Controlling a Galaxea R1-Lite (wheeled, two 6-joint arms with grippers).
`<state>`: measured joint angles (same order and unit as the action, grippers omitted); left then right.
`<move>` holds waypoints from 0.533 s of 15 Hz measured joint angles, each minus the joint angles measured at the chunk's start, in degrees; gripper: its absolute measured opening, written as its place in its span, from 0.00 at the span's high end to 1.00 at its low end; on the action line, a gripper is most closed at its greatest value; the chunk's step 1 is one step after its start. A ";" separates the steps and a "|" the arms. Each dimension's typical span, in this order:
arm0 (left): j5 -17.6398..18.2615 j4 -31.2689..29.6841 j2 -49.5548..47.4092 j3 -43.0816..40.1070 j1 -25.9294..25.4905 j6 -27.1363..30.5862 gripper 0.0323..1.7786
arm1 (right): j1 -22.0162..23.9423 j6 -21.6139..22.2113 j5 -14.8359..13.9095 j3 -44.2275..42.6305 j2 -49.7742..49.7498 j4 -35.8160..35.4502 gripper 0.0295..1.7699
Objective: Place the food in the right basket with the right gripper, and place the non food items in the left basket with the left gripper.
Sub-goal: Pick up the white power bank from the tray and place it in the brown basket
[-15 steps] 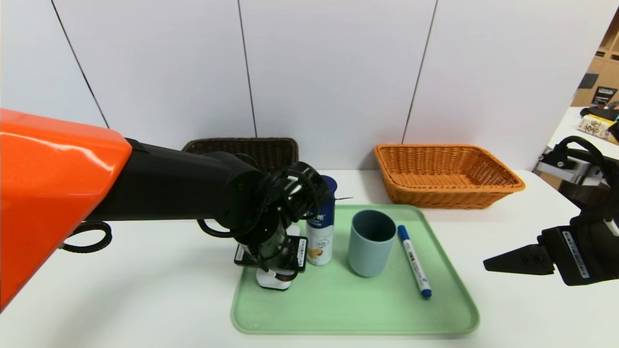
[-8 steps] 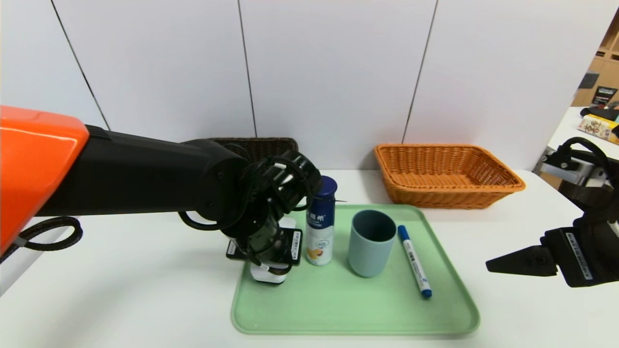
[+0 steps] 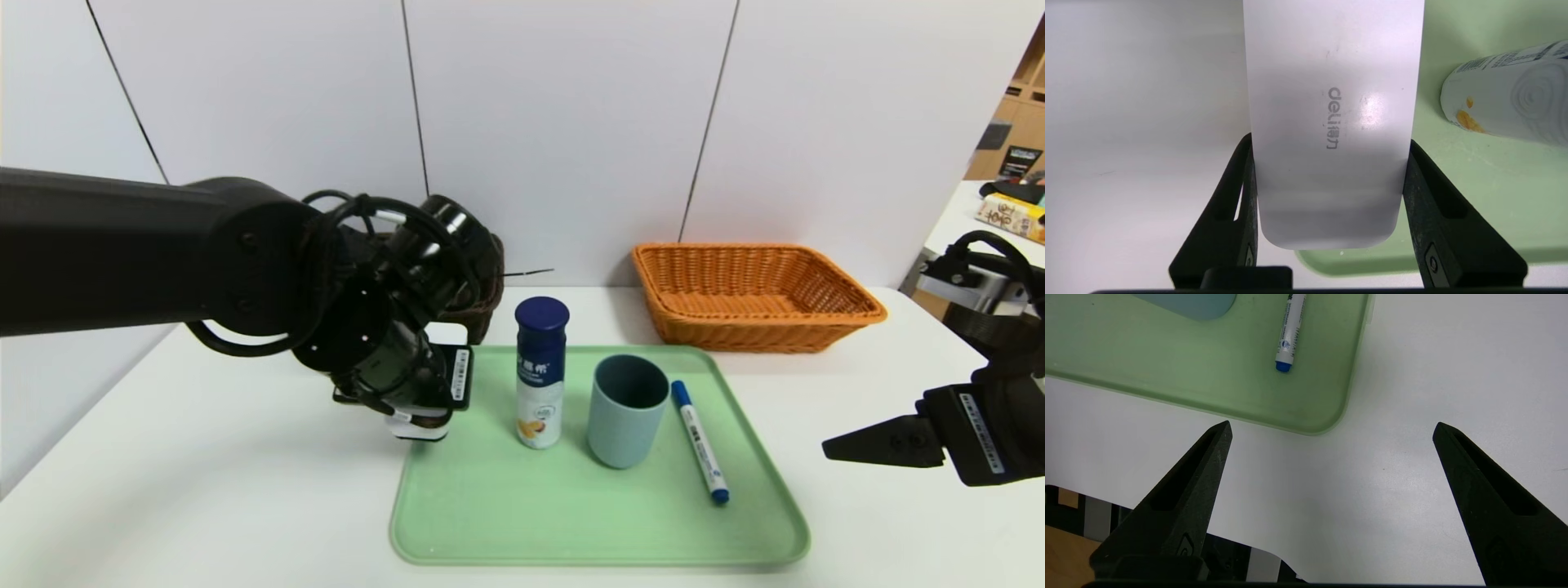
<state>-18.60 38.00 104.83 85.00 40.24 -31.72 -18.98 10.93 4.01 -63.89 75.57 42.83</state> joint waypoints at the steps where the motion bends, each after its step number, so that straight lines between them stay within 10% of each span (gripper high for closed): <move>1: -0.09 0.26 -1.63 0.11 -1.38 1.44 0.45 | 0.02 -0.02 0.00 0.00 -0.02 0.02 0.04; 8: 7.36 -0.05 -5.99 9.92 -16.10 23.59 0.45 | 0.02 0.00 0.04 -0.02 -0.57 0.02 0.04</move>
<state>-11.24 37.95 98.84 94.93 24.14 -8.13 -18.96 10.93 4.05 -63.92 75.00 42.85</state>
